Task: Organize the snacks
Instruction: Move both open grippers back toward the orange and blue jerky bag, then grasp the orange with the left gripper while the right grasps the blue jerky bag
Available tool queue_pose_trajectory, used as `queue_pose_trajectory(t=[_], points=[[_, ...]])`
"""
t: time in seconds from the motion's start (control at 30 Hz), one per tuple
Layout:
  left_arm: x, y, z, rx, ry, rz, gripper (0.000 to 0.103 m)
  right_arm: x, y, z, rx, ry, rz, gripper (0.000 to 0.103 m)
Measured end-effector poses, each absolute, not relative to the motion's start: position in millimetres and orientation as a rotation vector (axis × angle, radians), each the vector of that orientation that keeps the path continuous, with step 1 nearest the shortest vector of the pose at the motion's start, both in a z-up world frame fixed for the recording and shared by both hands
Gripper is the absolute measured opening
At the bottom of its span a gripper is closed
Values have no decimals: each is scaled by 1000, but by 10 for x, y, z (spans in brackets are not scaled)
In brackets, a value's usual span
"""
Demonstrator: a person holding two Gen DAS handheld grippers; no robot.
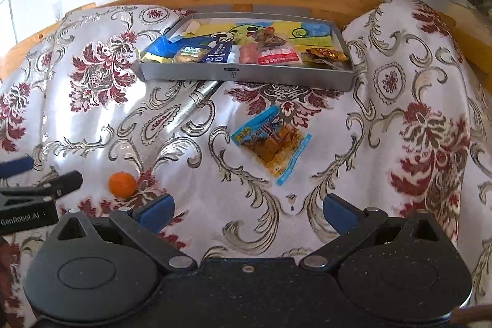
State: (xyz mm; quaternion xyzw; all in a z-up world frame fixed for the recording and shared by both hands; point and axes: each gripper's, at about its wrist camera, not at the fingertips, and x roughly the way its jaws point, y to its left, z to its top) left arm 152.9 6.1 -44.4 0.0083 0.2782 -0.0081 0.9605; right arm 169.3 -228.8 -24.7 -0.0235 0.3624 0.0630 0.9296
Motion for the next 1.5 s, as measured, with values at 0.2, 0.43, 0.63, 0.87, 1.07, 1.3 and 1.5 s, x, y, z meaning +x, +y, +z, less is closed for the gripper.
queue_pose_trajectory(t=[0.2, 0.43, 0.63, 0.87, 1.07, 1.3, 1.5], points=[[1682, 57, -484, 4, 554, -30, 103, 1887, -2268, -291, -120, 739, 134, 102], [1808, -11, -585, 13, 571, -71, 103, 2108, -2203, -398, -271, 726, 192, 102], [1898, -64, -690, 15, 598, -109, 103, 2314, -2172, -535, -422, 668, 253, 102], [2001, -102, -823, 4, 637, -131, 103, 2502, -2085, -723, -557, 617, 298, 102], [2065, -154, -906, 13, 657, -142, 103, 2610, -2010, -852, -630, 593, 317, 102], [2101, -190, -962, 24, 671, -152, 103, 2777, -2016, -1014, -657, 620, 307, 102], [2116, -222, -986, 35, 676, -170, 103, 2851, -2011, -1094, -659, 631, 310, 102]])
